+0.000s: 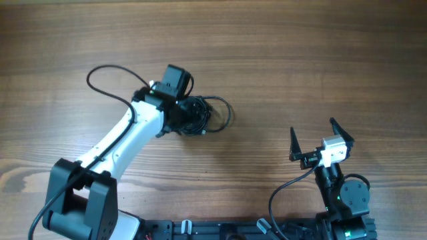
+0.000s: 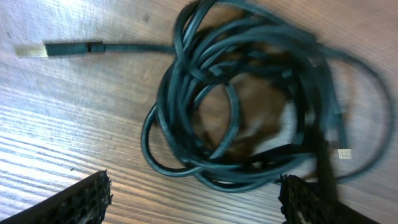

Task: Untangle cables
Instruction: 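Drag the gripped cable bundle with the left gripper toward the table center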

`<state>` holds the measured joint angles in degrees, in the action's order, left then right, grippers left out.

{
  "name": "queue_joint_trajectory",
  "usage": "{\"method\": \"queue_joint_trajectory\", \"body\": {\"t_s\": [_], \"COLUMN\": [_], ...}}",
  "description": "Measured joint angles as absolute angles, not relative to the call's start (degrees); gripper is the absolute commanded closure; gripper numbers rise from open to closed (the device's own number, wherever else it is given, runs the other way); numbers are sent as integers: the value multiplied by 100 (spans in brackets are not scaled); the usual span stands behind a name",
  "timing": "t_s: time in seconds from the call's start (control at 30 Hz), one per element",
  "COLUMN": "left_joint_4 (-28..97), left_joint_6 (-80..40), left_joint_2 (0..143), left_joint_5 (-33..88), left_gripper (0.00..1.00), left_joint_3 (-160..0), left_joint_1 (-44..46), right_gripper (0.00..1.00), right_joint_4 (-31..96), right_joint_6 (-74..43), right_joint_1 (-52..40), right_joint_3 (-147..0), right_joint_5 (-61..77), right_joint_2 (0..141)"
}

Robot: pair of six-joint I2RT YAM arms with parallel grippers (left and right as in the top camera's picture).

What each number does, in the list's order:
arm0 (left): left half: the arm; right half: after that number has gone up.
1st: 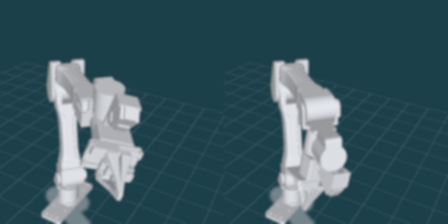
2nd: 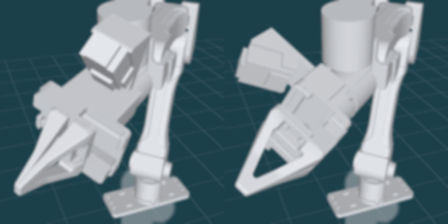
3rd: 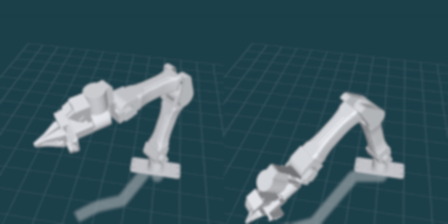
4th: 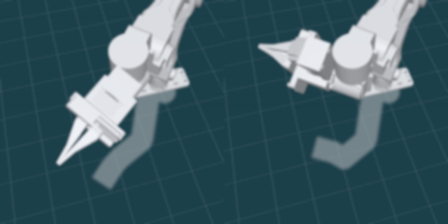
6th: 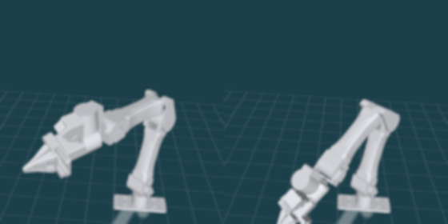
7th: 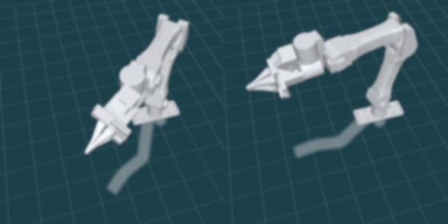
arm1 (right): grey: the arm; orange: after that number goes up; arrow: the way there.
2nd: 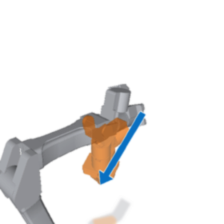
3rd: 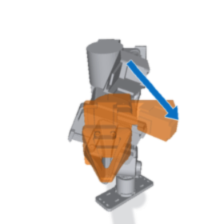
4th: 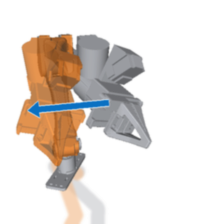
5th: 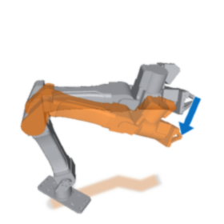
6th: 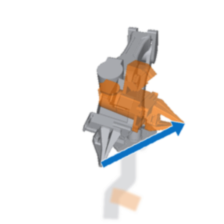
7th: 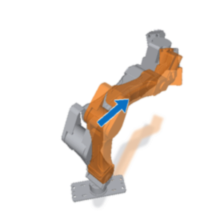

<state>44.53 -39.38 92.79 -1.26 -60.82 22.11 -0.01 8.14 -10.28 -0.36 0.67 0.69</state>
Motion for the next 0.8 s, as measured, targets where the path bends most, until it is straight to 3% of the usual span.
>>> {"method": "queue_joint_trajectory", "body": {"t_s": [0.23,0.3,0.8], "left_joint_4": [2985,2805,2392], "left_joint_6": [-3938,-3938,-3999], "left_joint_2": [9290,9290,9529], "left_joint_5": [-128,-126,-148], "left_gripper": [6,10,12], "left_joint_3": [-5004,-4915,-4836], "left_joint_1": [2211,2211,2211], "right_gripper": [0,0,0], "right_joint_4": [1,1,1], "right_joint_6": [816,816,814], "right_joint_1": [-1028,-1028,-1028], "right_joint_3": [-36,-36,-36], "right_joint_5": [67,67,67], "right_joint_2": [69,69,69]}}
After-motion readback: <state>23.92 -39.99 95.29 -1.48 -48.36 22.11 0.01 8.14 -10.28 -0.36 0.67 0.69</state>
